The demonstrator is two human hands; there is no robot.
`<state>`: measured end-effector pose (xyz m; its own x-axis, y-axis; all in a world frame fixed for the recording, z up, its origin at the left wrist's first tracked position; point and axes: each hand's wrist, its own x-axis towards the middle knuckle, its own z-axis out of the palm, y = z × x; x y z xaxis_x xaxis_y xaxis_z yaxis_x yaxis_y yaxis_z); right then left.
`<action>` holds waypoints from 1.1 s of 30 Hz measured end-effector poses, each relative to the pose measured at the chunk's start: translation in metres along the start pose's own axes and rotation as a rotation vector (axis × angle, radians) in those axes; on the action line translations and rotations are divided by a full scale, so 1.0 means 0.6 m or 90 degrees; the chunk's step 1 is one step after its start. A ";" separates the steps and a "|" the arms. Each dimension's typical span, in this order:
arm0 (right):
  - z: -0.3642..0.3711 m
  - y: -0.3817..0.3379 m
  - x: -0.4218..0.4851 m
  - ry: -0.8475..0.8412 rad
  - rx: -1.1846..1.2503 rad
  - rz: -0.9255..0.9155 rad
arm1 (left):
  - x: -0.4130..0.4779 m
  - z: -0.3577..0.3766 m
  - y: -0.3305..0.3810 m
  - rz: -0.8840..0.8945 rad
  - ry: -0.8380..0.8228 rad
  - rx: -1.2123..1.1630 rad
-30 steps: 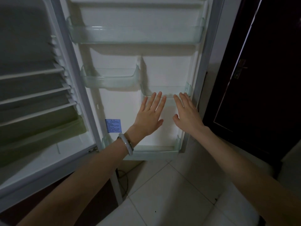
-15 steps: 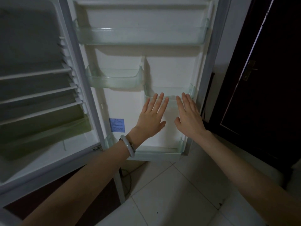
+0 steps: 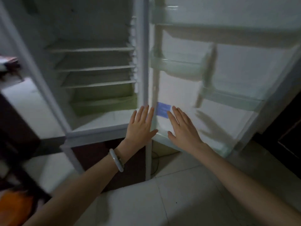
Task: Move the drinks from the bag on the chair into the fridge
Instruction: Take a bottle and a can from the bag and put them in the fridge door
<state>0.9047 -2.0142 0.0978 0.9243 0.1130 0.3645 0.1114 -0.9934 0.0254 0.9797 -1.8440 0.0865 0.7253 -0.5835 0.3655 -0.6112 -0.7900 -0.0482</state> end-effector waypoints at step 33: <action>0.229 -0.967 0.145 -0.214 0.252 -0.560 | -0.810 -0.059 -0.621 -0.670 -0.198 0.113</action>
<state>0.9703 -1.4255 -0.0131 0.5049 0.8591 0.0836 0.8563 -0.4863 -0.1742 0.8440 -1.2594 -0.0403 0.9186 0.3913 0.0549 0.3915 -0.9202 0.0068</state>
